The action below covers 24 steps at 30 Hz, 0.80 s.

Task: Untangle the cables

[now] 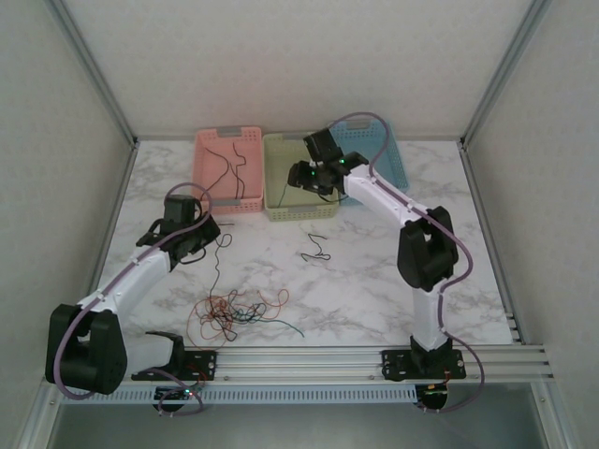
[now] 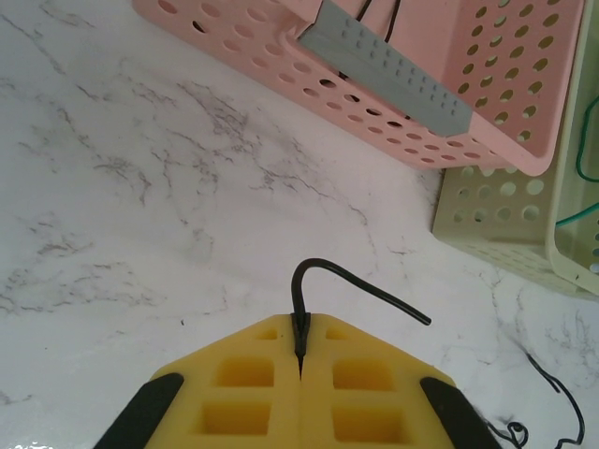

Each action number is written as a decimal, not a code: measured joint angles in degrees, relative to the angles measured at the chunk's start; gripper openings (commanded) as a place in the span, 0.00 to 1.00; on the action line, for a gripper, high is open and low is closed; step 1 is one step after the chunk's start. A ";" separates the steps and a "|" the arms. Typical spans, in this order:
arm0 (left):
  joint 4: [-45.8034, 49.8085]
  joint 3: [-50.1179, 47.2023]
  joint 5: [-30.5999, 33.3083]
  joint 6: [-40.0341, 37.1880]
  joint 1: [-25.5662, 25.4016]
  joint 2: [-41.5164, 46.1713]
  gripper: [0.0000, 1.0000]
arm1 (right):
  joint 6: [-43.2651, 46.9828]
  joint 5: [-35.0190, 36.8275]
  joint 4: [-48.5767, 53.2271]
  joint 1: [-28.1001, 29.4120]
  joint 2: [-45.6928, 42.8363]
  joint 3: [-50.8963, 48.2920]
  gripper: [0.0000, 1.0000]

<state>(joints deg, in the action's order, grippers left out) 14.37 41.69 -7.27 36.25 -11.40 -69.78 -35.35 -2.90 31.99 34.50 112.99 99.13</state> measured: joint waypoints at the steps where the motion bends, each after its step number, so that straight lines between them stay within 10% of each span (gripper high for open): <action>1: 0.26 0.00 -0.04 0.00 0.00 0.39 0.00 | 1.09 -0.22 -0.87 0.07 -3.13 -4.24 0.55; 9: 1.44 0.00 -1.27 -0.02 0.00 2.19 0.00 | 5.68 1.81 -4.76 2.58 -24.98 -30.62 0.59; 24: 2.40 0.35 -1.81 -0.02 0.00 2.08 0.00 | 19.02 10.56 -5.62 9.27 -9.38 -29.66 0.53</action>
<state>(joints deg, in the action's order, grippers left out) 16.78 42.04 -9.08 36.23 -11.40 -67.70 -16.34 7.66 26.37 43.77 103.61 69.47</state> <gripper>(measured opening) 0.049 0.556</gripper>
